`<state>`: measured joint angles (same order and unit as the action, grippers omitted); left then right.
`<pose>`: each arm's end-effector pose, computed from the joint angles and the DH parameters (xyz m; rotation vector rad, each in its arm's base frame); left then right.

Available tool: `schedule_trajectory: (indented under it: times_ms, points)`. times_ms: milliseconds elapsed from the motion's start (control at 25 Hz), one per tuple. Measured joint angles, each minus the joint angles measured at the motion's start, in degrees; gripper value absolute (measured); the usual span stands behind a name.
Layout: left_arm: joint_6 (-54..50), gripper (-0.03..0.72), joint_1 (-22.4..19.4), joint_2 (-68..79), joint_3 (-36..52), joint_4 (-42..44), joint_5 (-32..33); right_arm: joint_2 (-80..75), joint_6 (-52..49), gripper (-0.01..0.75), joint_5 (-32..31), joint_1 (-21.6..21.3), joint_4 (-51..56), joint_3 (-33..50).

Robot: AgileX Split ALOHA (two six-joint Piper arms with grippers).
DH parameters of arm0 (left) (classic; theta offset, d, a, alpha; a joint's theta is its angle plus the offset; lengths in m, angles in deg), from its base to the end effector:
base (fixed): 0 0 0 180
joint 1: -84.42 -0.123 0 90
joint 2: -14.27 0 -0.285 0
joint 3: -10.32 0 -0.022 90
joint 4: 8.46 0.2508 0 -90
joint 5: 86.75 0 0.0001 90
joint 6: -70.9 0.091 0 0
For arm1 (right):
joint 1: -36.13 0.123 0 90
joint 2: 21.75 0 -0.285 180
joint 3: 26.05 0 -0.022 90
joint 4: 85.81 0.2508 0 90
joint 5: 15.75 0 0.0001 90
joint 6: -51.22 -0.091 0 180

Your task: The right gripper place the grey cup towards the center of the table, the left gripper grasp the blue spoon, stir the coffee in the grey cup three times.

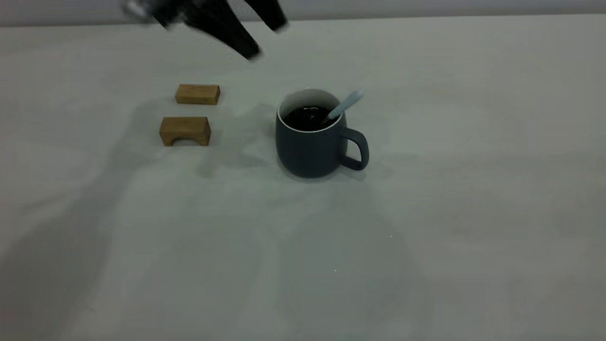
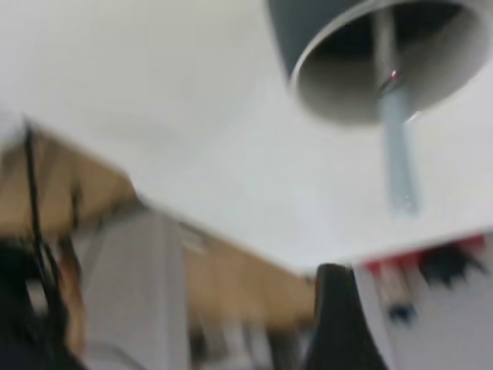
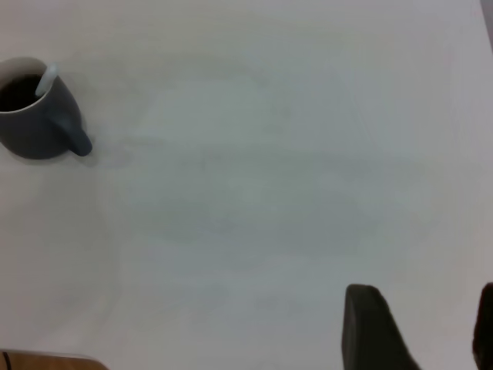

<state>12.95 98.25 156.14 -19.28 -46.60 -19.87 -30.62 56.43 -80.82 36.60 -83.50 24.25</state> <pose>0.4466 -0.1632 0.1498 1.3397 -2.3529 0.7051 -0.0024 0.0033 0.2631 -0.1099 2.1648 0.0019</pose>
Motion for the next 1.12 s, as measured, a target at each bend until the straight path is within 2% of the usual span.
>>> schedule_trajectory:
  times_ms: [160,360,440,560,680,800,960,1120]
  points:
    - [-2.10,0.520,0.00,-4.43,-3.59,14.56,0.00,0.00,0.00,0.357,0.00,0.00,0.00,0.00]
    - [-3.39,0.513,0.00,-11.52,-3.92,29.65,0.00,0.00,0.00,0.357,0.00,0.00,0.00,0.00]
    - [1.63,0.513,0.00,-14.68,-3.92,35.45,0.00,0.00,0.00,0.357,0.00,0.00,0.00,0.00]
    - [15.90,0.511,0.00,-19.84,-3.92,42.66,0.00,0.00,0.00,0.357,0.00,0.00,0.00,0.00]
    - [28.32,0.511,0.00,-24.70,-3.92,45.48,0.00,0.00,0.00,0.357,0.00,0.00,0.00,0.00]
    - [33.57,0.509,0.00,-29.29,-2.35,47.23,0.00,0.00,0.00,0.357,0.00,0.00,0.00,0.00]
    - [38.68,0.509,0.00,-35.85,7.17,49.47,0.00,0.00,0.00,0.357,0.00,0.00,0.00,0.00]
    - [46.61,0.508,0.00,-44.57,24.73,46.53,0.00,0.00,0.00,0.357,0.00,0.00,0.00,0.00]
